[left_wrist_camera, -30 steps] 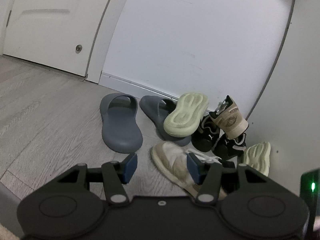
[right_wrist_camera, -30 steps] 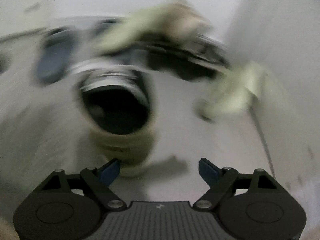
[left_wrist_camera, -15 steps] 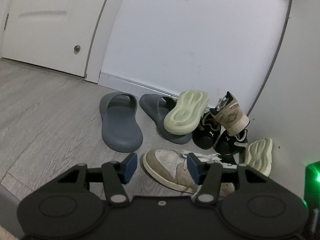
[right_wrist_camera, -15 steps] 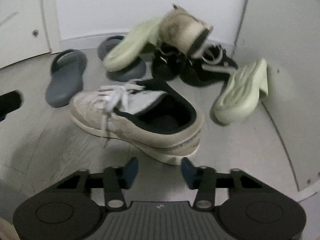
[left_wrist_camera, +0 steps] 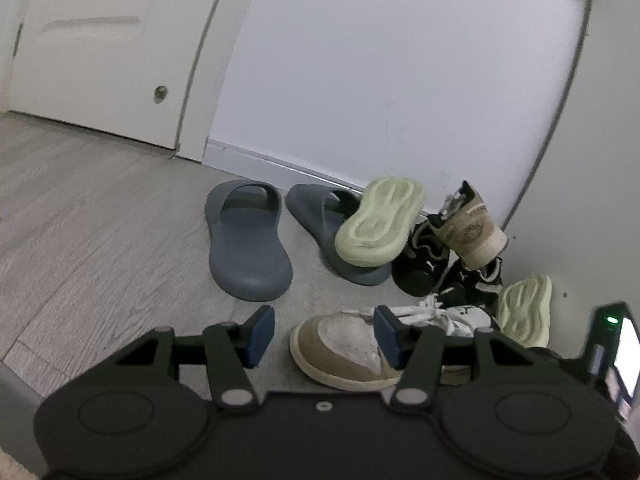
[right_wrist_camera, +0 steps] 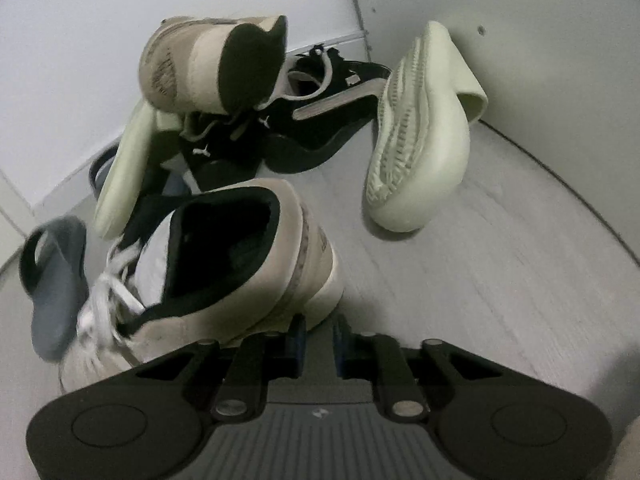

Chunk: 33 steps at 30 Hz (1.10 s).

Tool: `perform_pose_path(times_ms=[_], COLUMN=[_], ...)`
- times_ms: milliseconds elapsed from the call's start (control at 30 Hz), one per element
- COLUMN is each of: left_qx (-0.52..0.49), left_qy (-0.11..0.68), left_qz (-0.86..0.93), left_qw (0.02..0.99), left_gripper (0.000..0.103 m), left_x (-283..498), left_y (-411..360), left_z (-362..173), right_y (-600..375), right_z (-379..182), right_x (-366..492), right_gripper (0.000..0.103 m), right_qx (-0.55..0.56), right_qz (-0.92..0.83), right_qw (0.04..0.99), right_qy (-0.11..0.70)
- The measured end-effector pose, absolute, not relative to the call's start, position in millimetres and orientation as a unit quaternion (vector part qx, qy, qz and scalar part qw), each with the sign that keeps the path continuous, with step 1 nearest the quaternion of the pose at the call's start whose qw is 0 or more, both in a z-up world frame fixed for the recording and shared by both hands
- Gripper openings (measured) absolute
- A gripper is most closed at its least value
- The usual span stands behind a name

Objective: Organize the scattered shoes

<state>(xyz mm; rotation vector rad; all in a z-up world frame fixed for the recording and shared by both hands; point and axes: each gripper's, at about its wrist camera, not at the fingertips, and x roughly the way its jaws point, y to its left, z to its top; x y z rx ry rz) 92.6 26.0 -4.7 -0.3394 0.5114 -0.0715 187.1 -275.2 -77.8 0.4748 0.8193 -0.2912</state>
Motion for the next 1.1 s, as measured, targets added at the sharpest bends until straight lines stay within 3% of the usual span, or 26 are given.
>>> perform_pose_path(times_ms=[67, 167, 433, 900, 1000, 1067, 1100], left_qx=[-0.167, -0.152, -0.165, -0.151, -0.159, -0.164, -0.169], left_qy=[0.25, 0.25, 0.254, 0.252, 0.253, 0.253, 0.253], left_qz=[-0.025, -0.011, -0.008, -0.013, -0.002, 0.003, 0.007], left_qw=[0.953, 0.956, 0.953, 0.956, 0.954, 0.954, 0.953], left_gripper=[0.058, 0.058, 0.059, 0.059, 0.059, 0.059, 0.06], left_x=[94.0, 97.9, 103.7, 106.9, 107.7, 108.1, 108.2], left_y=[26.4, 23.1, 29.4, 24.4, 27.6, 30.3, 32.3], left_z=[-5.1, -4.5, -7.3, -9.0, -8.8, -8.2, -8.1], right_y=[-268.3, -255.5, -255.5, -275.9, -266.6, -248.7, -240.2], right_z=[-67.1, -59.4, -57.3, -65.9, -59.9, -52.5, -50.4], right_x=[171.3, 155.7, 142.7, 173.6, 161.1, 153.6, 153.9], right_gripper=[0.032, 0.042, 0.042, 0.042, 0.062, 0.088, 0.09], right_qx=[0.237, 0.238, 0.322, 0.313, 0.314, 0.289, 0.274], right_qz=[-0.158, -0.173, -0.19, -0.224, -0.229, -0.205, -0.185], right_qw=[0.886, 0.894, 0.875, 0.877, 0.882, 0.904, 0.915], right_qy=[0.367, 0.337, 0.306, 0.288, 0.267, 0.24, 0.232])
